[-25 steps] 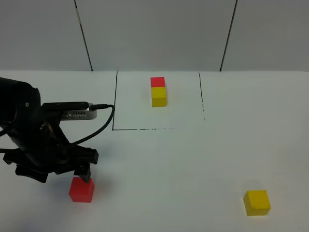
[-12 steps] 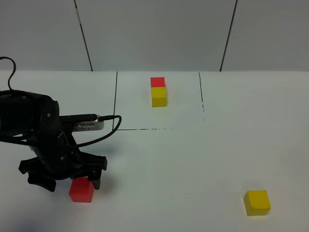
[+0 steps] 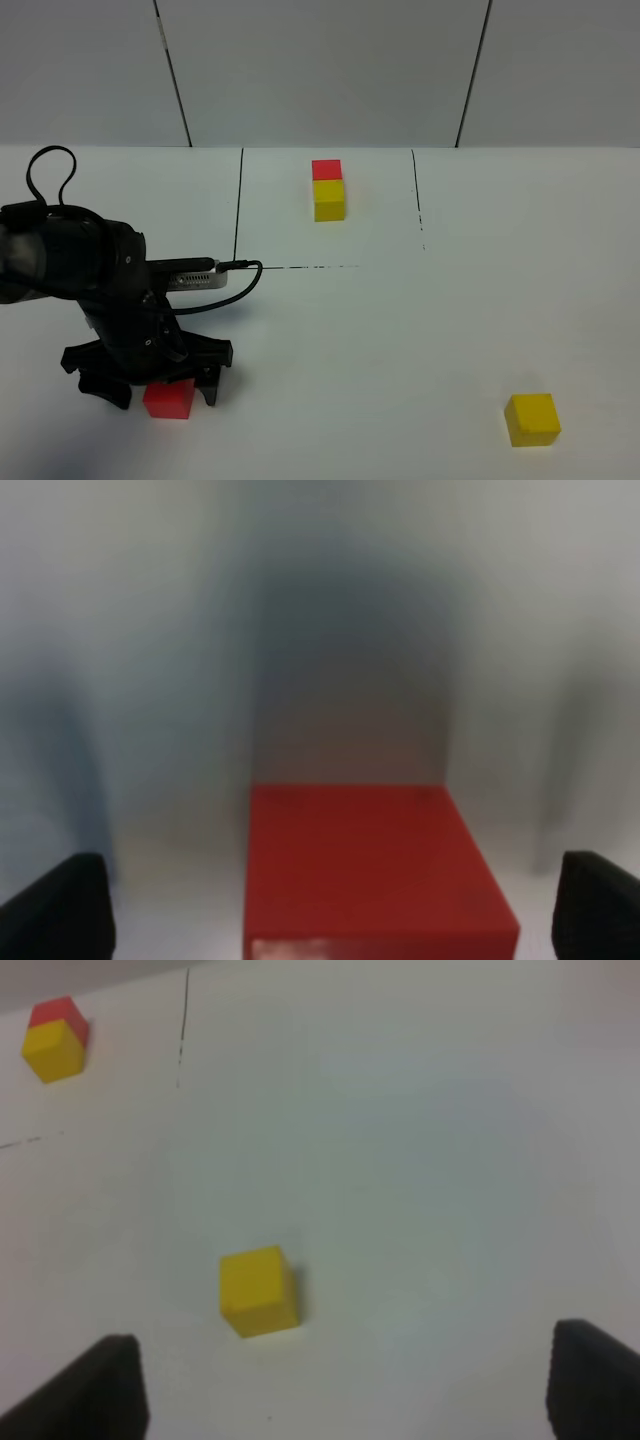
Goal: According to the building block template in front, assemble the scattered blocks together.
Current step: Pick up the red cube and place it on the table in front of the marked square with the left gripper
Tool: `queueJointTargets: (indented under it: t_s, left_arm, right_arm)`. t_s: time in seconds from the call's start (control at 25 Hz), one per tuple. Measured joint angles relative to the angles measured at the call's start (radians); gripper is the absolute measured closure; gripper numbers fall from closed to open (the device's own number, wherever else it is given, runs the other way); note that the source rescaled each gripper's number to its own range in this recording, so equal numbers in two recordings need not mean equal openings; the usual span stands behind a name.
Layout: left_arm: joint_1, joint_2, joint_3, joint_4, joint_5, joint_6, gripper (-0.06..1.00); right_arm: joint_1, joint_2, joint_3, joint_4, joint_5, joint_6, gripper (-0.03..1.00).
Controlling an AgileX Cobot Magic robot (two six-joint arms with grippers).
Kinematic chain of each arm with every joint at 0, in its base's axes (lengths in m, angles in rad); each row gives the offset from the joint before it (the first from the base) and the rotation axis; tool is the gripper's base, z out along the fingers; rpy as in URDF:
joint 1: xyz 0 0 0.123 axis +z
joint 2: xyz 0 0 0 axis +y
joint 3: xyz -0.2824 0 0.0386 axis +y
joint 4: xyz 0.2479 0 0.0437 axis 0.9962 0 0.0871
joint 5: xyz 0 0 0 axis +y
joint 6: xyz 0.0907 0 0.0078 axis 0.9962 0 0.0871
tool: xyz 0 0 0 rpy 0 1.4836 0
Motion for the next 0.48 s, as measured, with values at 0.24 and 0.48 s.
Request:
queueJointTargets:
  t_s: [0.24, 0.48]
  left_arm:
    - [0.000, 0.017, -0.006, 0.010, 0.010, 0.001, 0.15]
    - [0.000, 0.020, -0.008, -0.012, 0.031, 0.001, 0.70]
  right_arm:
    - [0.000, 0.000, 0.000, 0.001, 0.000, 0.000, 0.34]
    - [0.000, 0.000, 0.000, 0.001, 0.000, -0.001, 0.34]
